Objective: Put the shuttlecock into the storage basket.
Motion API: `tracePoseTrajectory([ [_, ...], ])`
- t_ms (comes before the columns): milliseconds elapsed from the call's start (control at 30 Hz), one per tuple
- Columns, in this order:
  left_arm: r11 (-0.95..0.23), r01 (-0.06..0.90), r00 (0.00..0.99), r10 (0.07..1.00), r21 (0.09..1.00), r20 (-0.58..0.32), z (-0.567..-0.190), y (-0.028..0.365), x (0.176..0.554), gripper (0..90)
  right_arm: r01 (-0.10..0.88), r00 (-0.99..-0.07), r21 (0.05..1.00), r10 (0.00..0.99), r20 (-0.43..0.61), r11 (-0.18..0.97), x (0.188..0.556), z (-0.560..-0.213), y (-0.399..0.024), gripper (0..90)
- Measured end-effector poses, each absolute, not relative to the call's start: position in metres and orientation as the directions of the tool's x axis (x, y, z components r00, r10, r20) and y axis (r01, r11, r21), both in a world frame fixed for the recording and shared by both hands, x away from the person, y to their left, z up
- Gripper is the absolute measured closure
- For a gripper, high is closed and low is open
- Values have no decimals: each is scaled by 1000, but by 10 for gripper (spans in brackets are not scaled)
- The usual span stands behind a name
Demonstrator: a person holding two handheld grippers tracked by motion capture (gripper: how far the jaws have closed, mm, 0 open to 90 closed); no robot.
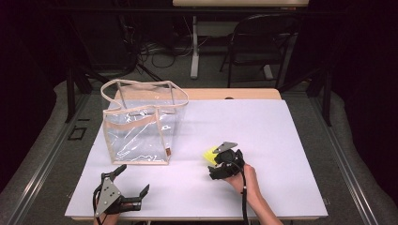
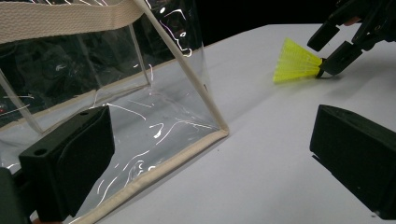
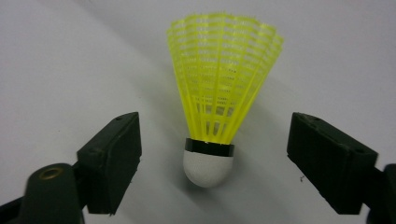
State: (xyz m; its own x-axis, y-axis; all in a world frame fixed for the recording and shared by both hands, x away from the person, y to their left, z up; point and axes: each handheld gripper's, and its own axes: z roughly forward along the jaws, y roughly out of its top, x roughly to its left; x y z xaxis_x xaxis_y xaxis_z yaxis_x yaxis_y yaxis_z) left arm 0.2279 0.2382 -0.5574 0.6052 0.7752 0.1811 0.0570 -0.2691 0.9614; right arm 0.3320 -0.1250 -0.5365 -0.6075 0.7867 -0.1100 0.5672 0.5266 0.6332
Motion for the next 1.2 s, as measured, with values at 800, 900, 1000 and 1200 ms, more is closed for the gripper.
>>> tracePoseTrajectory([
  [800, -267, 61, 608, 774, 962, 176, -558, 238, 228, 0, 664, -563, 579, 826, -30, 473, 341, -542, -126, 639],
  [900, -268, 60, 608, 774, 961, 178, -558, 238, 228, 0, 666, -560, 582, 828, -22, 466, 341, -542, -126, 641],
  [1000, -269, 59, 608, 773, 961, 179, -558, 238, 228, 0, 673, -558, 581, 830, -7, 457, 341, -541, -128, 642],
  [1200, -269, 57, 610, 772, 961, 180, -558, 238, 228, 0, 673, -549, 594, 835, 4, 440, 340, -538, -132, 643],
])
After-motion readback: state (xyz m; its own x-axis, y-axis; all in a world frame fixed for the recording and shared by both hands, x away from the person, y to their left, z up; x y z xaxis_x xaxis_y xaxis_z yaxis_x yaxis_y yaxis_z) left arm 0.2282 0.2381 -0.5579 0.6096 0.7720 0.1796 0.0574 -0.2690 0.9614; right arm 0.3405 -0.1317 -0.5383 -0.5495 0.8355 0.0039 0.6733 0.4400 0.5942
